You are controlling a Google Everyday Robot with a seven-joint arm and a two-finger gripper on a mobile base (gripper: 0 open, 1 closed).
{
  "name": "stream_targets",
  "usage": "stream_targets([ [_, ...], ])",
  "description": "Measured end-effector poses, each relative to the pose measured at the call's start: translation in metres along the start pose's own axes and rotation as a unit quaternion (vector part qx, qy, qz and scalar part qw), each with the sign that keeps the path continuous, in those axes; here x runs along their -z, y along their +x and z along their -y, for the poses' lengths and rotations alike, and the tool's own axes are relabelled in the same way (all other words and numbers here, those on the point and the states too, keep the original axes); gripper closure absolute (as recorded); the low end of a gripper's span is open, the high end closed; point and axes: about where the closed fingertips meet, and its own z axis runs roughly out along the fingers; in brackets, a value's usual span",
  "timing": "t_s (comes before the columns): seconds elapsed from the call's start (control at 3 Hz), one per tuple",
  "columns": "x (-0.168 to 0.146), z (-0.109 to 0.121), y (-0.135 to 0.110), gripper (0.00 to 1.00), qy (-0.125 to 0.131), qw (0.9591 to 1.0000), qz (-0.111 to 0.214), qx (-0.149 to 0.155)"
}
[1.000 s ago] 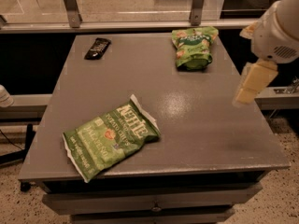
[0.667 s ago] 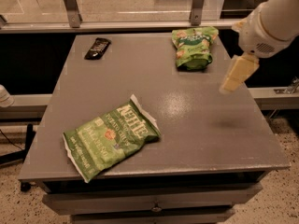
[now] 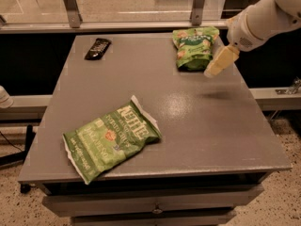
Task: Move green rice chip bag near green jalapeno chip bag
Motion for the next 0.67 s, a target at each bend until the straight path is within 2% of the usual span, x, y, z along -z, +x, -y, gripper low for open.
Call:
stream_targets([
  [0.33, -0.026, 0.026, -0.003, 0.00, 0.007, 0.9985, 0.040, -0.037],
  [0.67, -0.047, 0.045, -0.013, 0.17, 0.009, 0.9955, 0.074, -0.059],
])
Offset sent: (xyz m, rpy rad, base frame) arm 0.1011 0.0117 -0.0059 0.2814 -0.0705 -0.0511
